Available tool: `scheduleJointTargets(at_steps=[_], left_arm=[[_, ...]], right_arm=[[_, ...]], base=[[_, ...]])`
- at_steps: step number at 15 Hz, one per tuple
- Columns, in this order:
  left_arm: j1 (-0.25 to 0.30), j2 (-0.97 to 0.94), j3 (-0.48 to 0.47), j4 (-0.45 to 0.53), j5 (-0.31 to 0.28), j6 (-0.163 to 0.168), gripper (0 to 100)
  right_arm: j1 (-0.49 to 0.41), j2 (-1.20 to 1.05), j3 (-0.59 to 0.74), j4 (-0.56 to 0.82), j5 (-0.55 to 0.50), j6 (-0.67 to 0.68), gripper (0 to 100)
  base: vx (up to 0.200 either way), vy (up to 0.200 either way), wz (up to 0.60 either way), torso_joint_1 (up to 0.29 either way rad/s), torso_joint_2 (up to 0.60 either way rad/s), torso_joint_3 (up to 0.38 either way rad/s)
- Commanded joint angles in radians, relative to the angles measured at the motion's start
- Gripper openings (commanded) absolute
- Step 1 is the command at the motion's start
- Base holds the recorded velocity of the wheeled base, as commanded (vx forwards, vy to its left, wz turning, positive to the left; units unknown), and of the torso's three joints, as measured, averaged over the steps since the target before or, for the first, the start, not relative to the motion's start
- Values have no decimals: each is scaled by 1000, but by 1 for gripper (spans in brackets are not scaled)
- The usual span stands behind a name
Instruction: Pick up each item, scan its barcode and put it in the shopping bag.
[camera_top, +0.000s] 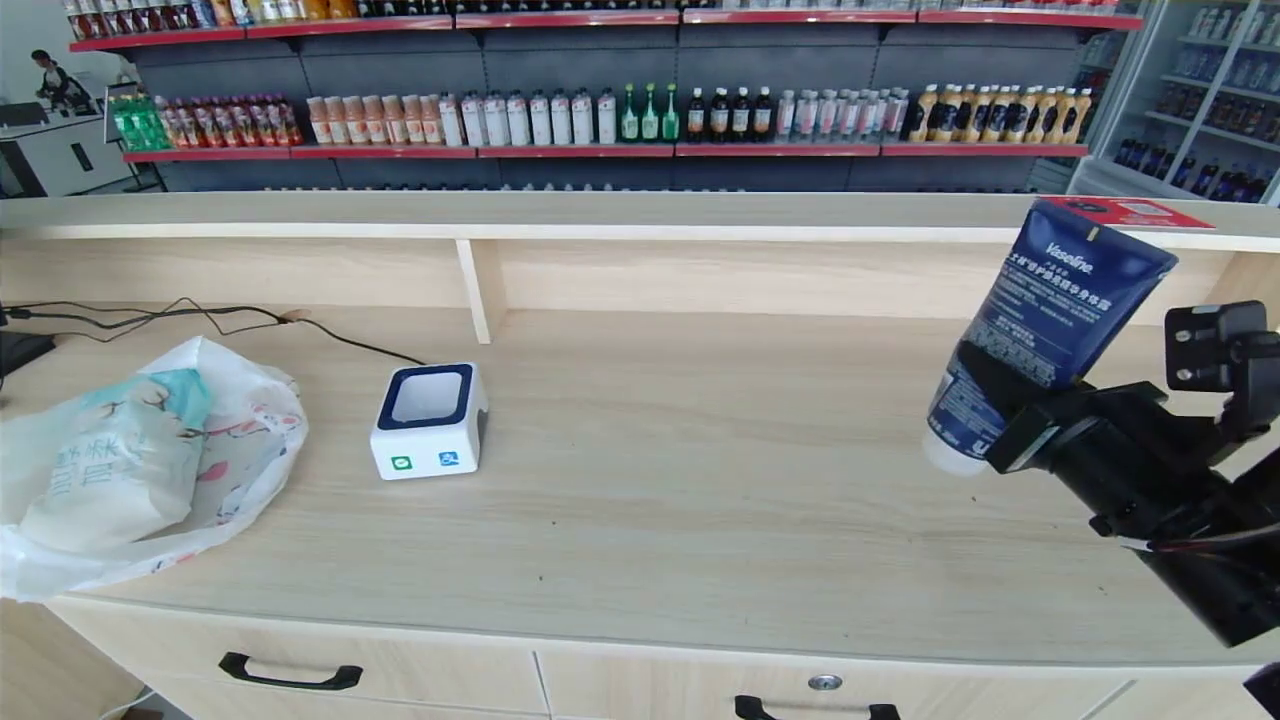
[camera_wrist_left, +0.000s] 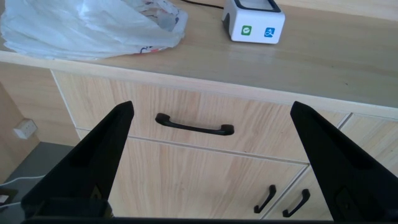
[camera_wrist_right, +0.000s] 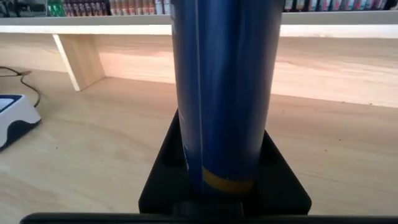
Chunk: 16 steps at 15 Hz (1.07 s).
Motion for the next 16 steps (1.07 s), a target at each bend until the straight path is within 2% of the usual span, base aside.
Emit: scheduleJointTargets(at_steps=[1, 3, 7, 9, 14, 16], left_arm=[[2, 2, 0, 0, 0, -1, 100], [1, 0, 0, 0, 0, 1, 100], [2, 2, 0, 0, 0, -1, 100], [1, 0, 0, 0, 0, -1, 100], [2, 0, 0, 0, 0, -2, 100], [1, 2, 0, 0, 0, -1, 100]], right_arm=[[-113, 8, -13, -1, 17, -17, 0], [-123, 12, -9, -1, 52, -23, 0], [-182, -31, 8, -1, 50, 0, 0], [-202, -6, -89, -1, 50, -5, 0], [-189, 2, -50, -1, 50, -11, 0], [-153, 12, -50, -1, 50, -11, 0]], base=[[0, 0, 0, 0, 0, 0], [0, 0, 0, 0, 0, 0], [0, 0, 0, 0, 0, 0], [0, 0, 0, 0, 0, 0], [0, 0, 0, 0, 0, 0], [0, 0, 0, 0, 0, 0]])
